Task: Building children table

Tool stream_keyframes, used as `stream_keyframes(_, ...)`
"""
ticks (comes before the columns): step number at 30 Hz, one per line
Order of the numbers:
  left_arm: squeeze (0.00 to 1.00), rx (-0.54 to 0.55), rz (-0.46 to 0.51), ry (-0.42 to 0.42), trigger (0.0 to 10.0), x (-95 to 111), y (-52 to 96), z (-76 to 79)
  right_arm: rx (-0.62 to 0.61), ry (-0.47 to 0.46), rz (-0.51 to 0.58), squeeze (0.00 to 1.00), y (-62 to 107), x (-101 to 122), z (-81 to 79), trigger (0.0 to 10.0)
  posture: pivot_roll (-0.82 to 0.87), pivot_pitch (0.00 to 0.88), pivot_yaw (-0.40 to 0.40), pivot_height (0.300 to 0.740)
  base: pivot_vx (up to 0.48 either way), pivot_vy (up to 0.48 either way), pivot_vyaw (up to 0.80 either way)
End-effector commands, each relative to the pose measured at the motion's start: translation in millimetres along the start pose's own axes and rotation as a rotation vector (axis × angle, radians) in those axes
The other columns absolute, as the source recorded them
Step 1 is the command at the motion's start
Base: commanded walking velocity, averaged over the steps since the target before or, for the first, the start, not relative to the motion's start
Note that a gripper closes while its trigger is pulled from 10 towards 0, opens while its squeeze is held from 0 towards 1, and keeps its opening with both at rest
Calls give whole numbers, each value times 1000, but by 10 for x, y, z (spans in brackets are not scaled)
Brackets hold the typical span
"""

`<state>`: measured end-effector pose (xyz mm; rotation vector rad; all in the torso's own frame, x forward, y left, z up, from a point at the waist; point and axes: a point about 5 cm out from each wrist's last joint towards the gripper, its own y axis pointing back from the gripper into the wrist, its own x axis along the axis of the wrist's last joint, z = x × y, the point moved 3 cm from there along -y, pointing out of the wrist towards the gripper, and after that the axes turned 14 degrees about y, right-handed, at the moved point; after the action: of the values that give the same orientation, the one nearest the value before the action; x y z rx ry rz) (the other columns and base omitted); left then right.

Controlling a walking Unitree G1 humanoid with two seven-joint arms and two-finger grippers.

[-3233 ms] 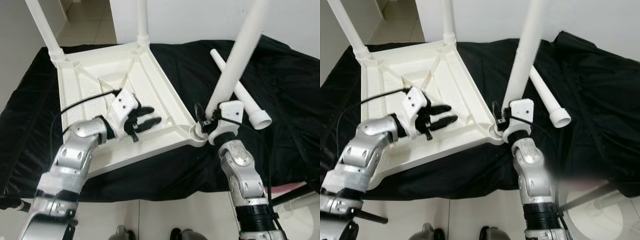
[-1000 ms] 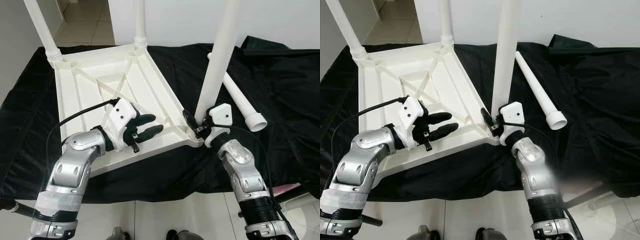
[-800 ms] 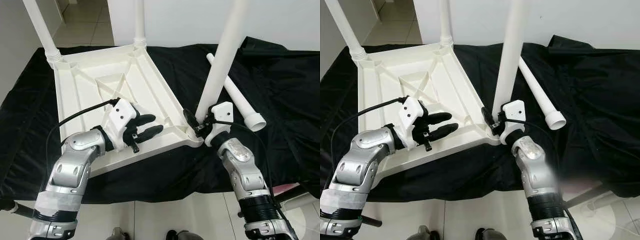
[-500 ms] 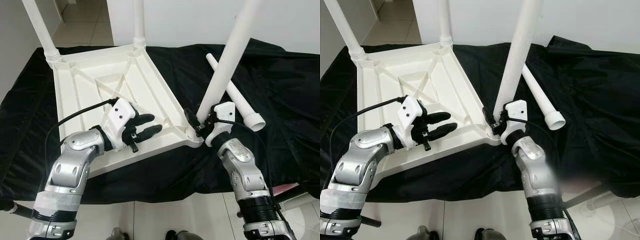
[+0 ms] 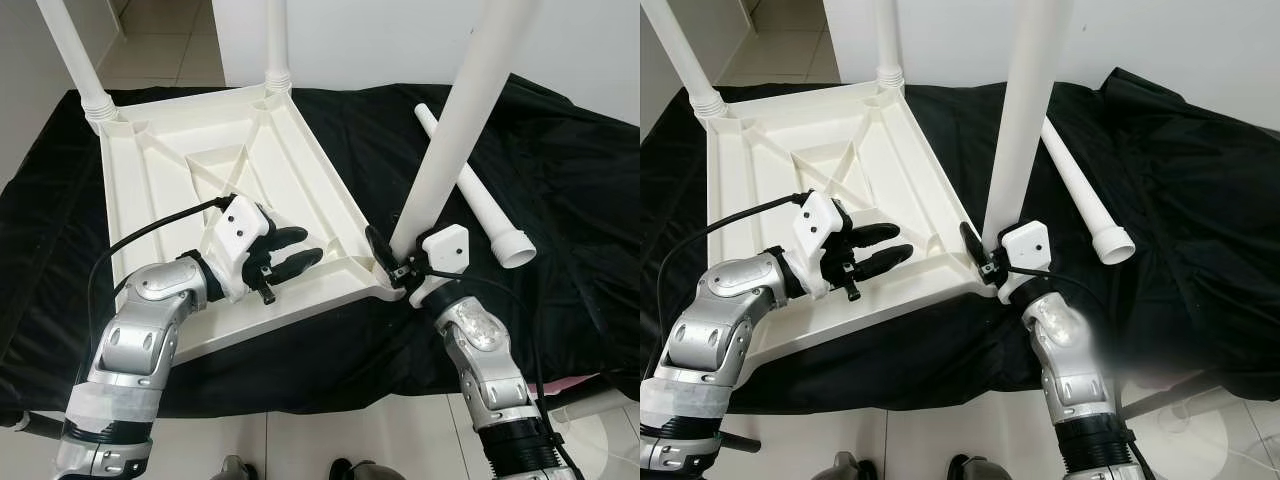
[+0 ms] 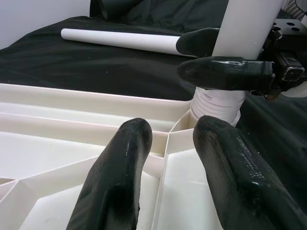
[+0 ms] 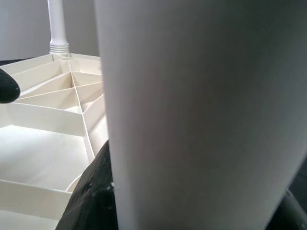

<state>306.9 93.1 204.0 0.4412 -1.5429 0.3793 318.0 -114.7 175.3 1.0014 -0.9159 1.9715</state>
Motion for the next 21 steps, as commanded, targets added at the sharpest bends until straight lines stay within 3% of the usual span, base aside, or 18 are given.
stream_keyframes(1,0,120,16,-9,10000,29,19,-109,88,-61,-114,0,111,-265,-229,10000,-39,149,-6,740,0,0,0)
stream_keyframes(5,0,119,16,-11,10000,34,17,-113,75,-96,-125,0,95,-284,-208,10000,-36,146,-5,740,0,0,0)
stream_keyframes(6,0,116,14,-17,10000,40,14,-115,50,-199,-150,0,70,-327,-179,10000,-34,143,-5,740,0,0,0)
stream_keyframes(10,0,116,14,-24,10000,54,18,-123,31,-263,-173,0,100,-404,-174,10000,-26,137,-6,740,0,0,0)
stream_keyframes(15,0,120,14,-26,10000,63,32,-136,43,-296,-239,0,132,-487,-220,10000,-24,134,-6,740,0,0,0)
stream_keyframes(21,0,127,13,-31,10000,73,46,-166,75,-248,-272,0,52,-477,-192,10000,-22,128,-4,740,0,0,0)
